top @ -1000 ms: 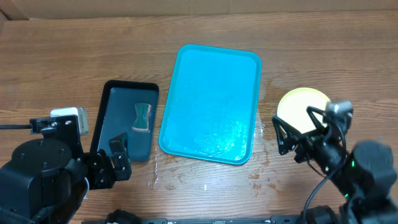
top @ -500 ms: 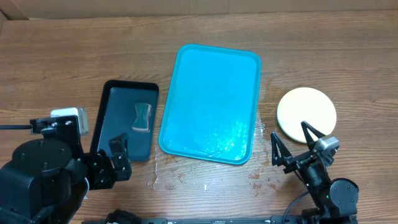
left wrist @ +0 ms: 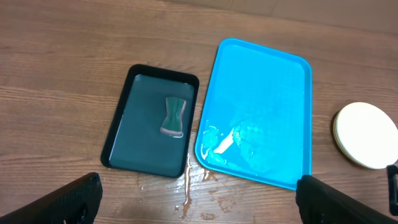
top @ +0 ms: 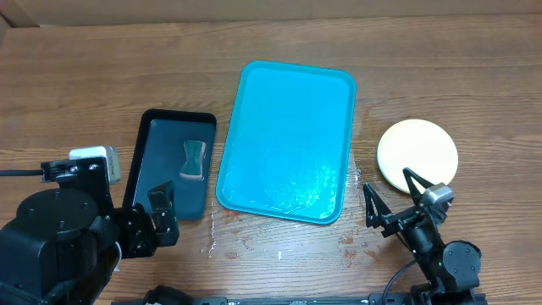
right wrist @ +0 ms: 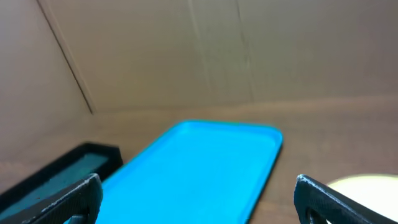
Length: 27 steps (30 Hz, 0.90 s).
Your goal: Clean dirty plates on tray and stack at the side
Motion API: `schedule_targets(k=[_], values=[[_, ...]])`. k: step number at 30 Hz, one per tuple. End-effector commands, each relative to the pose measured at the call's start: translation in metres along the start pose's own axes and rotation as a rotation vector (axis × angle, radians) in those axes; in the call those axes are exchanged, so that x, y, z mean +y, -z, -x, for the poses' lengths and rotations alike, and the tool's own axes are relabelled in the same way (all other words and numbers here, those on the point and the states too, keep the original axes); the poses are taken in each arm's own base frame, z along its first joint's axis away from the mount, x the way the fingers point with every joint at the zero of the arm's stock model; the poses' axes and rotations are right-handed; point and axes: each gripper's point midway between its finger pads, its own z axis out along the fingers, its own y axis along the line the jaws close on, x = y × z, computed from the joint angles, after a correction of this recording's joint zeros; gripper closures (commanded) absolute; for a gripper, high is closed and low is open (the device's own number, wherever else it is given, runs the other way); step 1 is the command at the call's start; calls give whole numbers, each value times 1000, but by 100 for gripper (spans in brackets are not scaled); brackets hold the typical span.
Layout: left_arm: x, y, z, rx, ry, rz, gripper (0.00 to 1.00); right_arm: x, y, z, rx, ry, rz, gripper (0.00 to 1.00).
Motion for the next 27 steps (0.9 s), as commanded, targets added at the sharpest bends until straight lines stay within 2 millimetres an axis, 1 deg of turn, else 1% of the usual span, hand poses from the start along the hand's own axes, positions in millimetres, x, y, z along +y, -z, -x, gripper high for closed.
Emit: schedule_targets(k=[1, 17, 18, 19, 22, 24, 27], values=[[3, 1, 2, -13, 18, 12, 0, -1, 0, -3, 4, -4, 1, 0], [3, 1, 1, -9, 17, 14, 0, -1, 0, -3, 4, -4, 2, 0], [7, 1, 5, -27, 2, 39, 0, -1, 0, -3, 4, -4, 2, 0], [13, 1, 13, -67, 11, 80, 0, -1, 0, -3, 4, -4, 2, 0], [16, -9, 39, -171, 56, 114, 0, -1, 0, -3, 4, -4, 2, 0], [12, -21, 53, -225, 42, 99, 0, -1, 0, -3, 4, -4, 2, 0], [-5, -43, 67, -304, -19, -11, 0, -1, 0, -3, 4, -4, 2, 1]])
